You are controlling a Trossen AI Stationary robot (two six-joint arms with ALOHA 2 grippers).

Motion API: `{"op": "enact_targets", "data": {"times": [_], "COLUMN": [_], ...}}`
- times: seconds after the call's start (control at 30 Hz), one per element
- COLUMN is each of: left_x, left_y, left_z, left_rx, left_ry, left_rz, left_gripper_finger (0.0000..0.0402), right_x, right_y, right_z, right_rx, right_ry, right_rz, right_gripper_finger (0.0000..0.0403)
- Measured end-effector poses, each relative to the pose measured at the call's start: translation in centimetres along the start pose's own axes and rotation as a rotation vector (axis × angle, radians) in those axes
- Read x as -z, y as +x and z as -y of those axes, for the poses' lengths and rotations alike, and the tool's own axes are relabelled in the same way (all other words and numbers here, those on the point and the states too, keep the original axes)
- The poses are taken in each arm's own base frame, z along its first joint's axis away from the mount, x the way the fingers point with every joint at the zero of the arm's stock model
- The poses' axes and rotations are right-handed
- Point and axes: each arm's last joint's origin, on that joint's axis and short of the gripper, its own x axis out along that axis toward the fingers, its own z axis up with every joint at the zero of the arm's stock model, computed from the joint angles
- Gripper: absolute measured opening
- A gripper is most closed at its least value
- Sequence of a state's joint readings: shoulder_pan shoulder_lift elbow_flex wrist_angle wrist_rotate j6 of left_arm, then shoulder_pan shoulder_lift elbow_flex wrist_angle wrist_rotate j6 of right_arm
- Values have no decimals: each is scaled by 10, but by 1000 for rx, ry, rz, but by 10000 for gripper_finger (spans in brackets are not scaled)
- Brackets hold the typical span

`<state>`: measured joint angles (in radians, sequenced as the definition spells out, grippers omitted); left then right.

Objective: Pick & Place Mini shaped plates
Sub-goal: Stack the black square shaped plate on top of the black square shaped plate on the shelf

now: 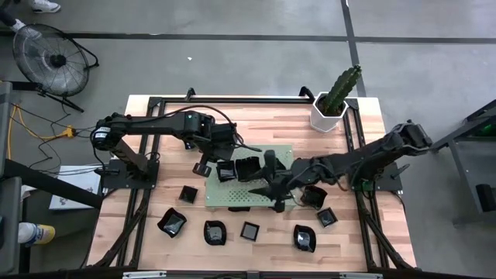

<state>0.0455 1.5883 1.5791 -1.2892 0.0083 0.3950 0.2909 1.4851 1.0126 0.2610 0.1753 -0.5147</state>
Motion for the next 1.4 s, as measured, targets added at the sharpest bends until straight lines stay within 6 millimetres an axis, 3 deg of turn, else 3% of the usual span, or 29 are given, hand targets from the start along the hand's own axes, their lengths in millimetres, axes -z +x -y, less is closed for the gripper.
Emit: {"op": "enact_targets", "data": {"times": [0.27,0.63,0.97,1.17,1.4], "left_x": [-1,-1,-7,-9,-10], "left_y": [0,-1,-23,-14,-10], "left_z": [0,1,-1,2,0], "left_rx": [-1,38,23,87,29], "left_ry": [0,-11,-11,-25,-51], "left_rz": [5,25,103,100,64], "left_gripper_finger": [0,19,59,63,63], "right_x": [-6,6,9,12,13], "right_y": [2,-1,-1,-2,-2], "right_z": [3,3,1,0,-1], "right_rx": [95,189,169,155,153], "right_ry": [-30,-16,-2,33,31], "right_rz": [40,-149,-176,-207,-220], "right_gripper_finger": [195,193,193,193,193]}}
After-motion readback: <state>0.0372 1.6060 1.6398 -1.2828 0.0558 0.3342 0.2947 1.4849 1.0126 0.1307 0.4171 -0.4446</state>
